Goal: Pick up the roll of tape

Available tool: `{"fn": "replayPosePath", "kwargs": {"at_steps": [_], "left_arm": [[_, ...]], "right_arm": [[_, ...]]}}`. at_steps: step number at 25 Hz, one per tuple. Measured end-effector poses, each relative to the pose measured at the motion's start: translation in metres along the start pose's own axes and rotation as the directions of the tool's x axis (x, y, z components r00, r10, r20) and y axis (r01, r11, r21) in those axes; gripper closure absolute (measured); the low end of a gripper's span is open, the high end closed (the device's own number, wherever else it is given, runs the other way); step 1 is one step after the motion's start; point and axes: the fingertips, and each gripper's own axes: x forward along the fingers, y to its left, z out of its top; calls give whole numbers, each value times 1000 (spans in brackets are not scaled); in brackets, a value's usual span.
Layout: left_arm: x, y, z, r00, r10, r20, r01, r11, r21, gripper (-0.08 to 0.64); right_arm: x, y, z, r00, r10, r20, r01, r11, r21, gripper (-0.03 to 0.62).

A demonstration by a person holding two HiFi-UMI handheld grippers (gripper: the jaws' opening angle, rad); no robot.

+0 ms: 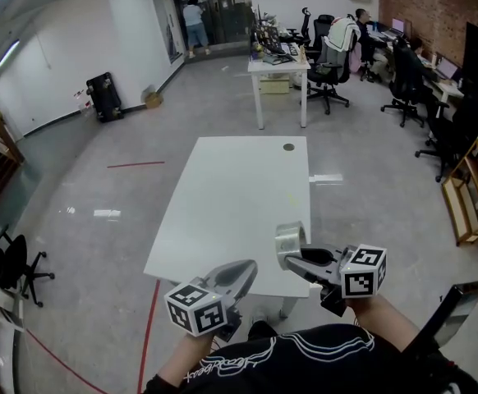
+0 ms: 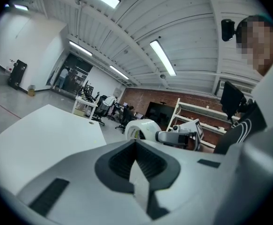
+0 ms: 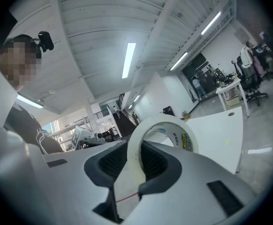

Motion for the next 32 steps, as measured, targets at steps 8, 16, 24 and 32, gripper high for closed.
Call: {"fn": "replayPosePath", "kwargs": {"at_steps": [8,16,24,32], "left_arm": [[0,-23,-14,1000,-3,-14,3,1000,17,557],[2,-37,-15,1000,-3,-11,3,1000,29,557],[-5,-59,-11,1000,5,7,-6,998,59,557],[-5,-79,-18,1000,1,14,-2,998,59,557]], "right_arm": [[-23,3,-15,999,-34,-6,34,999,22,503],[-40,4,-18,999,-43,16,42,999,22,503],[-54,21,-13,999,-30,28,30,999,-15,505],[-69,28,-23,999,-32,20,32,999,-5,503]]}}
